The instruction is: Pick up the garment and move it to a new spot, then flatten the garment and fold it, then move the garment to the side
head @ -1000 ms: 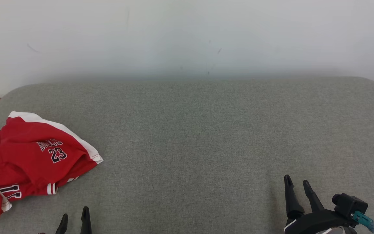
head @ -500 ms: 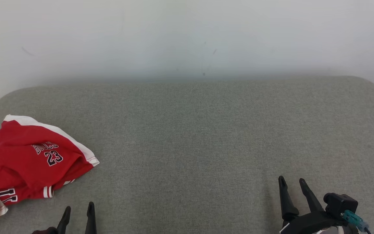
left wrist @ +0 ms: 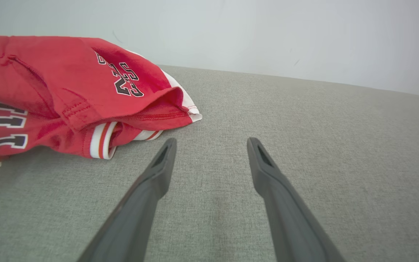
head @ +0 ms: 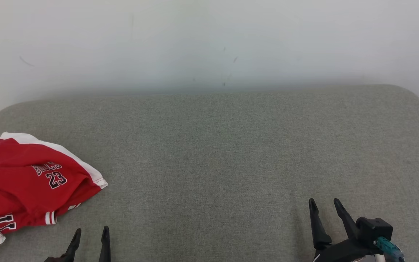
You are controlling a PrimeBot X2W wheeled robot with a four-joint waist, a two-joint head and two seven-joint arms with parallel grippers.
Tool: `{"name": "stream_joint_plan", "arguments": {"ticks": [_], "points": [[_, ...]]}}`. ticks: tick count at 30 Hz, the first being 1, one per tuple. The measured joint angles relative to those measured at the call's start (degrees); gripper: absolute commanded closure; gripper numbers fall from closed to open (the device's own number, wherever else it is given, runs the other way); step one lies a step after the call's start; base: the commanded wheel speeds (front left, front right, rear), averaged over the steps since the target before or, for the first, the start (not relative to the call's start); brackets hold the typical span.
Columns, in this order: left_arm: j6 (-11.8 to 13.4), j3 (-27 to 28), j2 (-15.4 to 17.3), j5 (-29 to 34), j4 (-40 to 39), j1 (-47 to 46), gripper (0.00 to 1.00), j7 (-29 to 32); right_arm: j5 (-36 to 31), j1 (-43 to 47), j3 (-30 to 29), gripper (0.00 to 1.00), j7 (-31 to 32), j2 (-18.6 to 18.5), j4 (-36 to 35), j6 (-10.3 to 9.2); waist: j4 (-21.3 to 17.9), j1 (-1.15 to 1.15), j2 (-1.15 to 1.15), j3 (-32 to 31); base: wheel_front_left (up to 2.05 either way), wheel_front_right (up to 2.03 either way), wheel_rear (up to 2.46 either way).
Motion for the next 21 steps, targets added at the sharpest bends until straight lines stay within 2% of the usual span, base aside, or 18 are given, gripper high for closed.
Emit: {"name": "stream_joint_plan", "arguments": {"ticks": [10,21], "points": [[1.2,1.0,-0.2,3.0,-0.3,0.0,0.0,-1.1,-4.6,0.5,-0.5,0.0,-1.2,0.2,-0.3,0.0,-0.2,0.0,0.0,-0.1,0.0,0.0,0.0],[0.4,3.2,-1.1,6.9,-0.2,0.1,0.0,-2.0,-9.2,0.5,-0.3,0.0,-2.1,0.4,-0.4,0.0,-0.1,0.0,0.0,0.1,0.0,0.0,0.0]]}}
